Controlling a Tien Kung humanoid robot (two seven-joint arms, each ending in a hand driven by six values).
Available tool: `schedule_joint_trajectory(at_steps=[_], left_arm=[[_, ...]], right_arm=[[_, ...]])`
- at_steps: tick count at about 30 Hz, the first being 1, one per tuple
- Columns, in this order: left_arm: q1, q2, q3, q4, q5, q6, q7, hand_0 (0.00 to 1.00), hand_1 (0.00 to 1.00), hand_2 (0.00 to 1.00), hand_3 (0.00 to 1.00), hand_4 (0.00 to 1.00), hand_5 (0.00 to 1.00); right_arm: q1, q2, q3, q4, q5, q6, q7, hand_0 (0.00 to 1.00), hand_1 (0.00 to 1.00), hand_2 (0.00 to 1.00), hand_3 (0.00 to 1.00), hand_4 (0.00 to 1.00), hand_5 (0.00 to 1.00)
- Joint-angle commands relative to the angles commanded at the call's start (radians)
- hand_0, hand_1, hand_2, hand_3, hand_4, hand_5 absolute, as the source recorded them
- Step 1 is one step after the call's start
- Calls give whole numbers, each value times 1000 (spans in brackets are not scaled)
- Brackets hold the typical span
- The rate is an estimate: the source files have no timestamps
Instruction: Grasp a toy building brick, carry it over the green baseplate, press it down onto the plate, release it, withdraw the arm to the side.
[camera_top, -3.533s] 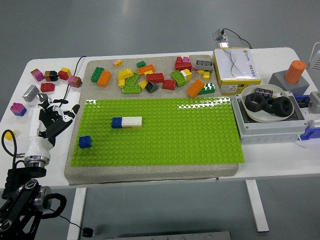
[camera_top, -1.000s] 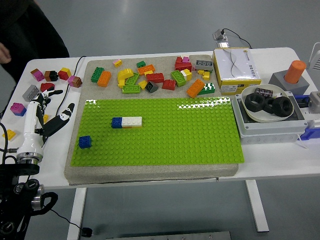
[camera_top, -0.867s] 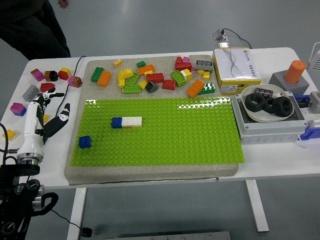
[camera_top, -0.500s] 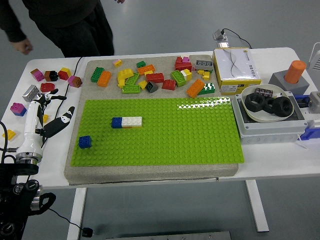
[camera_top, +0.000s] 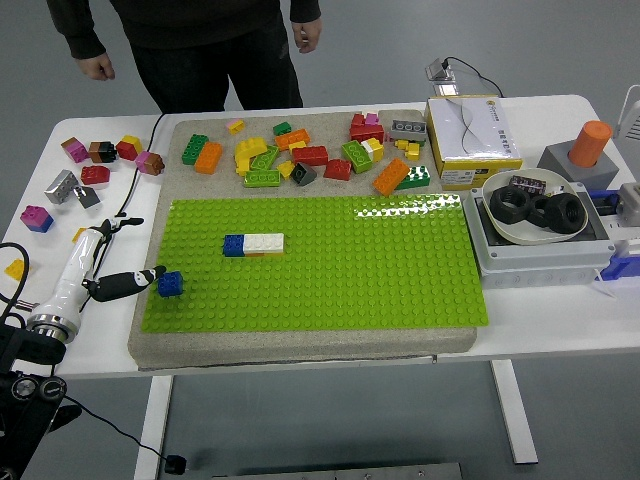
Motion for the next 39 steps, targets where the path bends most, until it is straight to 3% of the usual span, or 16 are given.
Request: schedule_joint_trajectory(at_steps=[3, 8, 11, 12, 29, 30, 35, 36, 39], left_arm=[[1, 9, -1, -10, 49, -37, 50, 975, 975, 980, 760, 975, 128], [0, 13, 2, -17, 85, -68, 89, 984, 988, 986, 724, 974, 129], [-4, 12, 7, -15, 95, -73, 96, 984, 988, 986, 724, 974, 129], [-5, 12, 9, -14, 98, -74, 97, 985, 985, 987, 659, 957, 127], [-37, -8, 50, 48, 107, -75, 97, 987, 983, 983, 644, 921, 125], [-38, -9, 51, 51, 106, -74, 96, 993, 980, 977, 617, 872, 100], [-42, -15, 57, 62, 104, -75, 95, 993, 980, 977, 617, 872, 100], [-43, -15, 58, 64, 103, -76, 96, 995, 977, 963, 562, 718, 2], [-44, -17, 61, 72, 101, -77, 96, 995, 977, 963, 562, 718, 2]], right_arm=[[0, -1, 0, 0, 0, 0, 0, 633, 619, 690, 718, 777, 979], [1, -2, 1, 0, -1, -1, 0, 633, 620, 690, 718, 777, 980], [1, -2, 1, 0, -1, -1, 0, 633, 620, 690, 718, 777, 980], [1, -2, 1, 0, -1, -1, 0, 633, 618, 688, 719, 777, 979], [5, 0, 3, 0, -4, -2, -1, 633, 617, 688, 719, 777, 979], [5, 0, 3, 0, -4, -2, -1, 632, 618, 688, 718, 777, 980], [4, 0, 4, 0, -5, -2, -1, 632, 618, 688, 718, 777, 980], [4, 0, 4, 0, -5, -2, -1, 632, 617, 688, 719, 777, 979], [5, 0, 3, 0, -4, -2, -1, 632, 617, 688, 719, 777, 979]])
